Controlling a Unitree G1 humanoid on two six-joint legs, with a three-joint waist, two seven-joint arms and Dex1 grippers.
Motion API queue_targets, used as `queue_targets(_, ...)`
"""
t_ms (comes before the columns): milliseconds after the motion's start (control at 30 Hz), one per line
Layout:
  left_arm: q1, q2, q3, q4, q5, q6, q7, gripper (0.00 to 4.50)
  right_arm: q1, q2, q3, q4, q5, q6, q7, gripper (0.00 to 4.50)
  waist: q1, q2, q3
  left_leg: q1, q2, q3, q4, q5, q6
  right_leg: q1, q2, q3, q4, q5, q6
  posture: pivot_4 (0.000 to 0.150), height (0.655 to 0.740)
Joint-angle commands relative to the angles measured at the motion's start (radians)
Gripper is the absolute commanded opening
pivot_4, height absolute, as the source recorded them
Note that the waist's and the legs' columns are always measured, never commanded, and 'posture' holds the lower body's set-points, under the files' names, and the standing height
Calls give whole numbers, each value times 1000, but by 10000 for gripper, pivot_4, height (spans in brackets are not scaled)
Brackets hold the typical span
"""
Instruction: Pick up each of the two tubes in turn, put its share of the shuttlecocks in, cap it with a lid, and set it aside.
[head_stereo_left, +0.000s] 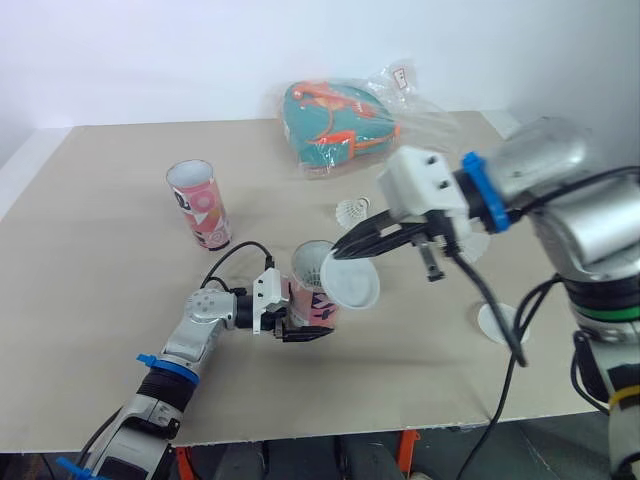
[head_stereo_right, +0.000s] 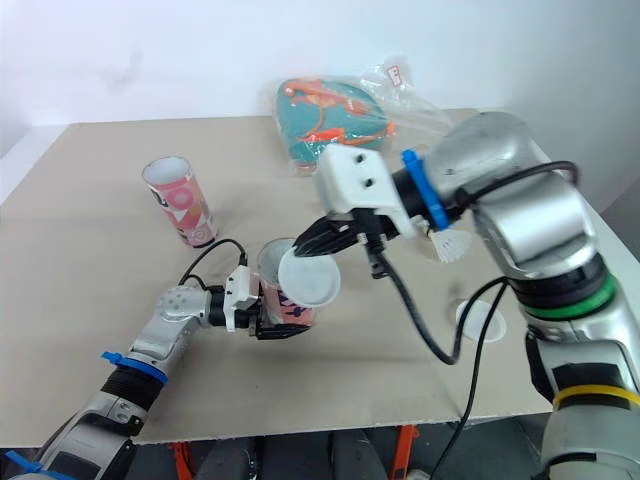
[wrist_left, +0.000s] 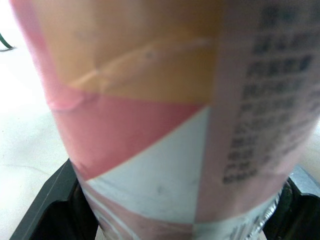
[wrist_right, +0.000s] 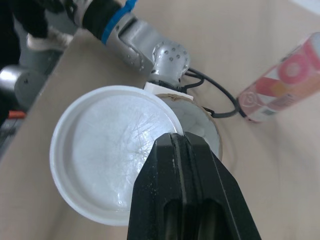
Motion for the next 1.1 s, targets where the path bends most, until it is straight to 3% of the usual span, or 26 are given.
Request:
queue_targets(33,0,8,-3,28,17,5,-2,36515,-77,48,35,79,-63,-72,42,297,-1,0,0,-1,0,0,0,0,0,-1,0,0,0,0,0,1500,7387)
queue_targets(267,19,14,3,9,13,16,2,36515,-96,97,89,148,-162,-175,79,297,-1,0,0,-1,1,-1,0,0,0,-1,1,-1,1,1,-1,1500,7387)
queue_targets(1100,26,17,9,1,5,36,10,36515,-170,182,52,275,-232,-259,82,297,-1,0,0,0,2,-1,0,0,0,-1,3,-1,1,2,-3,1500,7387)
